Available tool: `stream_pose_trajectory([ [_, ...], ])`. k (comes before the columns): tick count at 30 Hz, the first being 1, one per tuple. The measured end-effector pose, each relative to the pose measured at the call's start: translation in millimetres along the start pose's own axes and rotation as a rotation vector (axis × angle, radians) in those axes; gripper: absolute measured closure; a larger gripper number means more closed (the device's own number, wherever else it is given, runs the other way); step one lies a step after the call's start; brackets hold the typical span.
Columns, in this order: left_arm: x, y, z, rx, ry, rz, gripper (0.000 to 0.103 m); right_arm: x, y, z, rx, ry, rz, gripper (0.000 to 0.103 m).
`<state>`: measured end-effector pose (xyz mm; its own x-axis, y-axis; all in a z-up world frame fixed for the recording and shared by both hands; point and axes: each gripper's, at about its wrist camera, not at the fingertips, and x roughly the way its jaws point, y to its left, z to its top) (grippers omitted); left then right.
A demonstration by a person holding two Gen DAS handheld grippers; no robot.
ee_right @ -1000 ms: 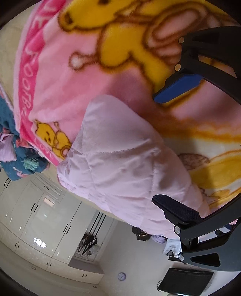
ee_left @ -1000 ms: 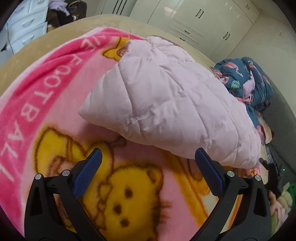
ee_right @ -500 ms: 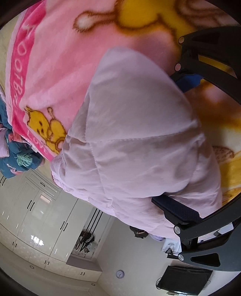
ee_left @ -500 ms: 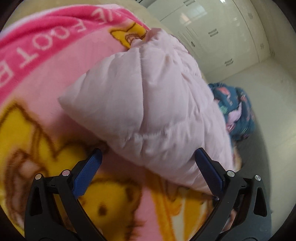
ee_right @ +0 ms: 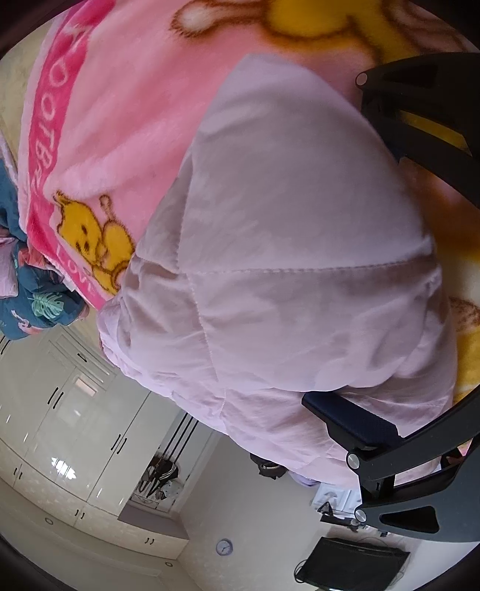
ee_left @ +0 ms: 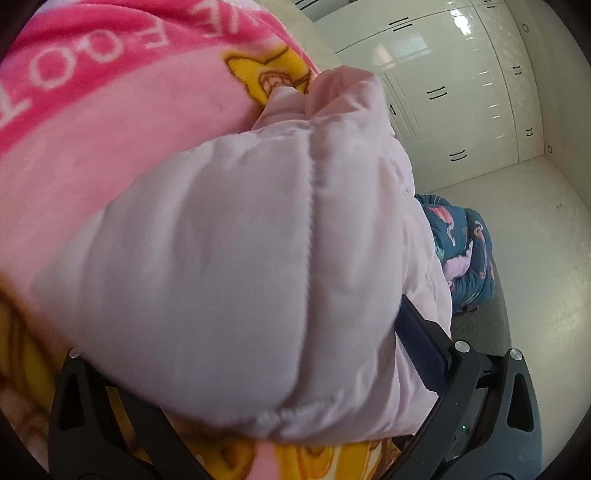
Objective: Fold large clothes
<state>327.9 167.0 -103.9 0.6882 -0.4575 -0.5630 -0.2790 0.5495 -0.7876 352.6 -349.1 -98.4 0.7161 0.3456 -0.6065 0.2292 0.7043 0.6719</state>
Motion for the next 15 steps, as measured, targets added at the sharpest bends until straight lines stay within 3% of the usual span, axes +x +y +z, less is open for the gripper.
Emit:
stream_pose_trajectory([
  [6,7,2,6,0.012,-0.015,-0.015,0.008,6,2,2,-0.024,-0.009,0.013,0.006],
  [9,8,1,10,0.023,-0.012,-0.019,0.008,5,4,1,-0.053,-0.021,0.039,0.02],
  [11,8,-3,11,0.049,-0.014,-0.015,0.01,3,7,0,-0.07,-0.03,0.055,0.038],
  [12,6,-6,10,0.071,-0.019,-0.006,0.011,1,11,0,-0.096,-0.035,0.054,0.041],
  [15,1,-19,11,0.147,-0.048,0.032,0.029,-7,27,-1,-0.196,-0.043,0.031,0.056],
])
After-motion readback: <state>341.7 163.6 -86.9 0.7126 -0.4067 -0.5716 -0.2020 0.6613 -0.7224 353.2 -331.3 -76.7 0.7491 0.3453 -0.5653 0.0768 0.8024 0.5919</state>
